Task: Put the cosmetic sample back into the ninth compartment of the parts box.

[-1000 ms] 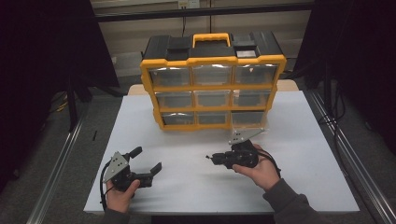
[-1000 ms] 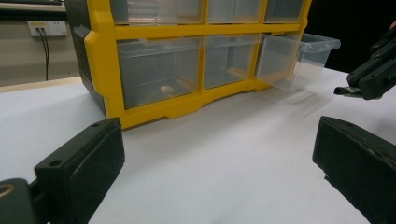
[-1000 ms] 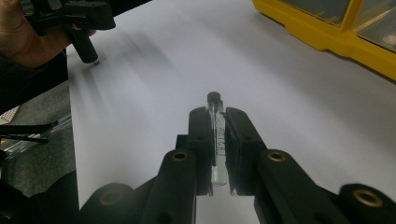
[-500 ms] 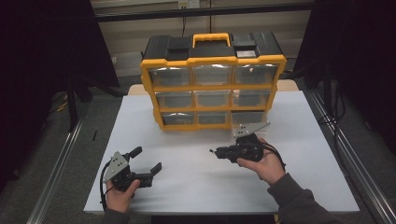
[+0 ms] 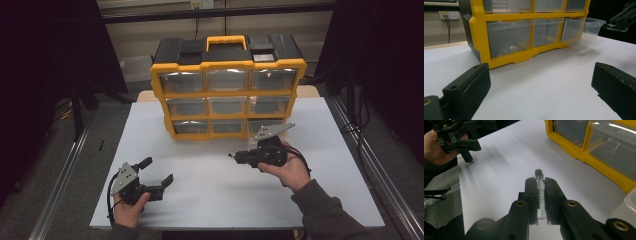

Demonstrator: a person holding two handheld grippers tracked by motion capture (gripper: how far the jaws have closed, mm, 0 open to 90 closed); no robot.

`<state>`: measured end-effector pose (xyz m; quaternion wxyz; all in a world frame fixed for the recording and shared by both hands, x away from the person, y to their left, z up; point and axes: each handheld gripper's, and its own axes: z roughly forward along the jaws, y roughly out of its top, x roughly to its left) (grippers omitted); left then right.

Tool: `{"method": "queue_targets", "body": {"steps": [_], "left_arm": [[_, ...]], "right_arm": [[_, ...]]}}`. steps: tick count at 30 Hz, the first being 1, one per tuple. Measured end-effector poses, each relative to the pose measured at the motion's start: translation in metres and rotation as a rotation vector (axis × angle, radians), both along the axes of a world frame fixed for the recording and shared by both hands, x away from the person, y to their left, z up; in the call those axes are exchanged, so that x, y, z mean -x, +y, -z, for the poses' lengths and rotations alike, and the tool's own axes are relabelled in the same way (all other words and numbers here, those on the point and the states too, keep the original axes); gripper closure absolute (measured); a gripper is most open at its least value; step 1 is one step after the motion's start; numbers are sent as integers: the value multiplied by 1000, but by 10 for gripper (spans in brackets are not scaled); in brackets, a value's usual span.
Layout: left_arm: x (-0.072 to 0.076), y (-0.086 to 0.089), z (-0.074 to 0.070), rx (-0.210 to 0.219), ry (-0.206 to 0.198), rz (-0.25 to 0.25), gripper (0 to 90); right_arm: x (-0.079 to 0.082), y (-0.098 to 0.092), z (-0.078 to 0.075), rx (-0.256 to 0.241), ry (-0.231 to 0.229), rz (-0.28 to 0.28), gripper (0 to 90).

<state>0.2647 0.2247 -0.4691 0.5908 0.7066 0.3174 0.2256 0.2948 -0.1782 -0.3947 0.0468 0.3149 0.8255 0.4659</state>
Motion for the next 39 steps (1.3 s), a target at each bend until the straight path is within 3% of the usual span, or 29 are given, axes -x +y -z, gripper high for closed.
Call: {"method": "queue_targets", "body": {"steps": [13, 15, 17, 39], "left_arm": [[0, -2, 0, 15, 2, 4, 24], [0, 1, 0, -24, -2, 17, 24], [0, 1, 0, -26, -2, 17, 24], [0, -1, 0, 4, 0, 15, 24]], "right_arm": [[-4, -8, -9, -5, -7, 8, 822], [-5, -9, -10, -7, -10, 7, 822], [-5, -10, -12, -4, -7, 11, 822], [-16, -24, -18, 6, -15, 54, 822]]}}
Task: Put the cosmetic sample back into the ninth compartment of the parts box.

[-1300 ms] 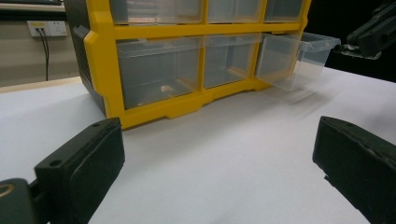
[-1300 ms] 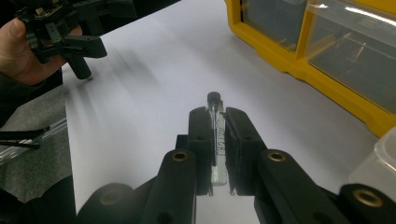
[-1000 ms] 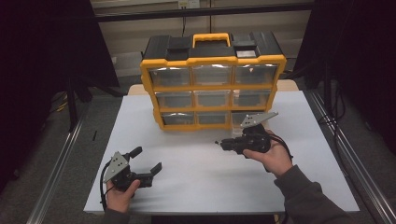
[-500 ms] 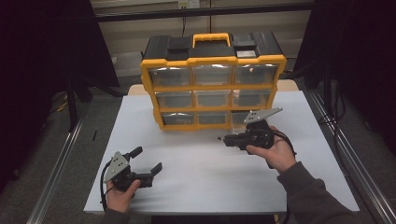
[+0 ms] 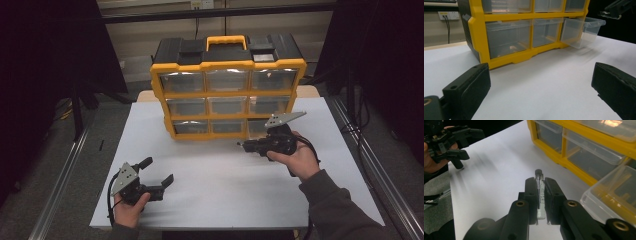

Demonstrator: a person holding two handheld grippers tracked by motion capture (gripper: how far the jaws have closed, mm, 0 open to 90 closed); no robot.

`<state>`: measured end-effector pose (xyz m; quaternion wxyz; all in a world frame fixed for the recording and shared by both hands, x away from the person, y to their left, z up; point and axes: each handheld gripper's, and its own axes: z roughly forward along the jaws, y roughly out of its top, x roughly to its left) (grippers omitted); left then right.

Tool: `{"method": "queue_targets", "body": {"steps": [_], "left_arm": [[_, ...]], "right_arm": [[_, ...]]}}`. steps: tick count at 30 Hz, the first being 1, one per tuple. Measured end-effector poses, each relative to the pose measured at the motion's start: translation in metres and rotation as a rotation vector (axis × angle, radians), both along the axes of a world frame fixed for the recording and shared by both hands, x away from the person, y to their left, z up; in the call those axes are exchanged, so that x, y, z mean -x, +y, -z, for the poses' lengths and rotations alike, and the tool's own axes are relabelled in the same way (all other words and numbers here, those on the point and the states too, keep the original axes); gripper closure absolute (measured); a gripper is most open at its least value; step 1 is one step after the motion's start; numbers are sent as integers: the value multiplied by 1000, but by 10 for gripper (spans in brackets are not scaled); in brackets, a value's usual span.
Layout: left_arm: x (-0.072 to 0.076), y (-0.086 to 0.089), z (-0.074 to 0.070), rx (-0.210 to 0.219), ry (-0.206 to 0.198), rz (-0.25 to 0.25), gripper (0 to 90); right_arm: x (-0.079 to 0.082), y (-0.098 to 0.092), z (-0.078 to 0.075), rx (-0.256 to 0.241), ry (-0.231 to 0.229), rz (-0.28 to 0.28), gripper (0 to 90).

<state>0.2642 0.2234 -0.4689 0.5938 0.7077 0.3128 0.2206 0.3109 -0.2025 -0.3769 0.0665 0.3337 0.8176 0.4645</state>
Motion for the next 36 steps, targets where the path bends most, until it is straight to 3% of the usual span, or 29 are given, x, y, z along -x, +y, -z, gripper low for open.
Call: {"method": "queue_targets", "body": {"steps": [25, 28, 29, 31, 32, 35, 36], "left_arm": [[0, 1, -1, -10, -8, 8, 24], [0, 0, 0, 14, -2, -5, 24], [0, -2, 0, 41, 3, -14, 24], [0, -2, 0, 39, 3, -14, 23], [0, 0, 0, 11, -2, -4, 24], [0, 0, 0, 13, -2, -5, 24], [0, -2, 0, 39, 2, -14, 23]], "right_arm": [[-8, -11, -8, 8, -23, 31, 821], [-9, -12, -8, 15, -24, 36, 821], [-9, -12, -9, 16, -24, 38, 821], [-10, -13, -9, 16, -24, 42, 821], [-10, -14, -9, 15, -26, 43, 821], [-12, -16, -11, 15, -28, 51, 821], [-12, -16, -11, 17, -29, 53, 821]]}}
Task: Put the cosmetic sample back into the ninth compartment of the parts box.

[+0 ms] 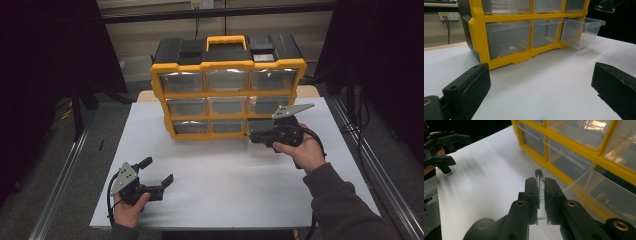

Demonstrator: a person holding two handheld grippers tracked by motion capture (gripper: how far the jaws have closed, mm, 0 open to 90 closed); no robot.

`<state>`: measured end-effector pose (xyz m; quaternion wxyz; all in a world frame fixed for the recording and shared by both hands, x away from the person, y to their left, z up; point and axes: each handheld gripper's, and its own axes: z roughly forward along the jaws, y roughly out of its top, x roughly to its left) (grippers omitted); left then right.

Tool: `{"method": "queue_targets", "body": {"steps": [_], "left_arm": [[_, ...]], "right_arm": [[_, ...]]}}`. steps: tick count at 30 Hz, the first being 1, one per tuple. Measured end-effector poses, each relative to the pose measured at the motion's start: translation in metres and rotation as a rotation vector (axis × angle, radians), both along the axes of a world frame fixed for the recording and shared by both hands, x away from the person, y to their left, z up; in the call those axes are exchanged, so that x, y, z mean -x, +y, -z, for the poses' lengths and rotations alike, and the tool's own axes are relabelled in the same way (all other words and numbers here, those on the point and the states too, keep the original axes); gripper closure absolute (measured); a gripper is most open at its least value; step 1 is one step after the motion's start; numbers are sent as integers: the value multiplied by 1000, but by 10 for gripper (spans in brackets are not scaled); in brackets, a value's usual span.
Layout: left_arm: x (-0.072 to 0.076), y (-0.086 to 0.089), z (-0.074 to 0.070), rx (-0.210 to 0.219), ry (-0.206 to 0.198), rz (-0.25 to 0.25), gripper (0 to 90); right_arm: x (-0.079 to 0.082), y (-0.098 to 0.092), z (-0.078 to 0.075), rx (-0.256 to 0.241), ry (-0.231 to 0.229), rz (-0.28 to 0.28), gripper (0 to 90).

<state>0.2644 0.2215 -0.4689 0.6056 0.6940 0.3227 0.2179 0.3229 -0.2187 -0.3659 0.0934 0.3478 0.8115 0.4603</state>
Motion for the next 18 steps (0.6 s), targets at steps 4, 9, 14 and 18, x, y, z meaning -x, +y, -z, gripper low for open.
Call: {"method": "queue_targets", "body": {"steps": [4, 9, 14, 18], "left_arm": [[0, 2, -1, -23, -5, 2, 24], [0, 1, -1, -12, -3, 2, 23], [0, 1, -1, -14, -5, 2, 24], [0, 2, -1, -26, -6, 6, 23]], "right_arm": [[-2, -2, -1, 3, -3, 7, 821], [-5, -6, -2, 5, -6, 21, 821], [-7, -9, -3, 9, -10, 35, 821], [-9, -12, -2, 15, -10, 44, 821]]}}
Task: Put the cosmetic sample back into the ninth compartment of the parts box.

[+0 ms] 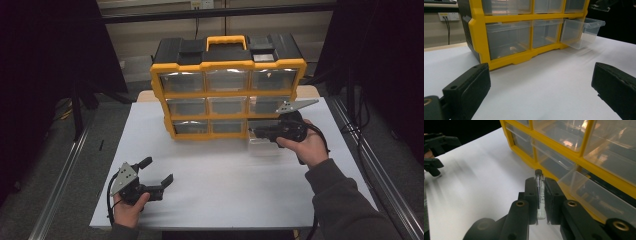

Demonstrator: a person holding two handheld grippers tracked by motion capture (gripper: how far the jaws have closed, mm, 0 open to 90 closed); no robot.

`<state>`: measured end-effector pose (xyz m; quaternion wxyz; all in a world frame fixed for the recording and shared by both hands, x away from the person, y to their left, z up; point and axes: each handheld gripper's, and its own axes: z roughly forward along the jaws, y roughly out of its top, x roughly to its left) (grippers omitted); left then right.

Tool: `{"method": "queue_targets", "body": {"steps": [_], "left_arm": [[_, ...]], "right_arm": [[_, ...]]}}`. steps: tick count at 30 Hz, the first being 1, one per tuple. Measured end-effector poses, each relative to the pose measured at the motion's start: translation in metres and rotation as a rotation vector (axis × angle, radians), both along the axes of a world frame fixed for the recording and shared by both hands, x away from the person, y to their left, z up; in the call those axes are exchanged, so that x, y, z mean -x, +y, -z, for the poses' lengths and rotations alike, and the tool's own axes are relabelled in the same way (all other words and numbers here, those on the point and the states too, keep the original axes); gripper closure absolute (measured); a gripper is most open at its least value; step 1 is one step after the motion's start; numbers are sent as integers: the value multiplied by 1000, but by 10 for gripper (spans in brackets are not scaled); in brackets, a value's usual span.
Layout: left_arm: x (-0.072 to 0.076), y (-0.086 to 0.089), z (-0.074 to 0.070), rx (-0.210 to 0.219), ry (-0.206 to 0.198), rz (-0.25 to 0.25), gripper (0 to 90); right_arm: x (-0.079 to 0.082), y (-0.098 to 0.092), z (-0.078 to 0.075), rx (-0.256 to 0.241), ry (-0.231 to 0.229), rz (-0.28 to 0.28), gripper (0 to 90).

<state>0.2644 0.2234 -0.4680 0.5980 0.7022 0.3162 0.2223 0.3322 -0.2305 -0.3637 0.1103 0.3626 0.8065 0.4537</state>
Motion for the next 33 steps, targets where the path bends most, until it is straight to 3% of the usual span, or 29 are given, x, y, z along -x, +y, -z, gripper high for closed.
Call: {"method": "queue_targets", "body": {"steps": [4, 5, 9, 15, 33], "left_arm": [[0, -1, 0, 15, 0, -2, 23], [0, 0, -1, -17, -6, 5, 23], [0, -1, -1, -4, -5, 6, 23], [0, 1, -1, -20, -9, 3, 23], [0, 0, -1, -8, -6, 4, 23]], "right_arm": [[-2, -2, 0, 10, -3, 4, 821], [-3, -2, 0, 17, -3, 9, 821], [-5, -4, 0, 21, -11, 14, 821], [-8, -7, 0, 29, -15, 25, 821], [-15, -16, 3, 41, -15, 58, 821]]}}
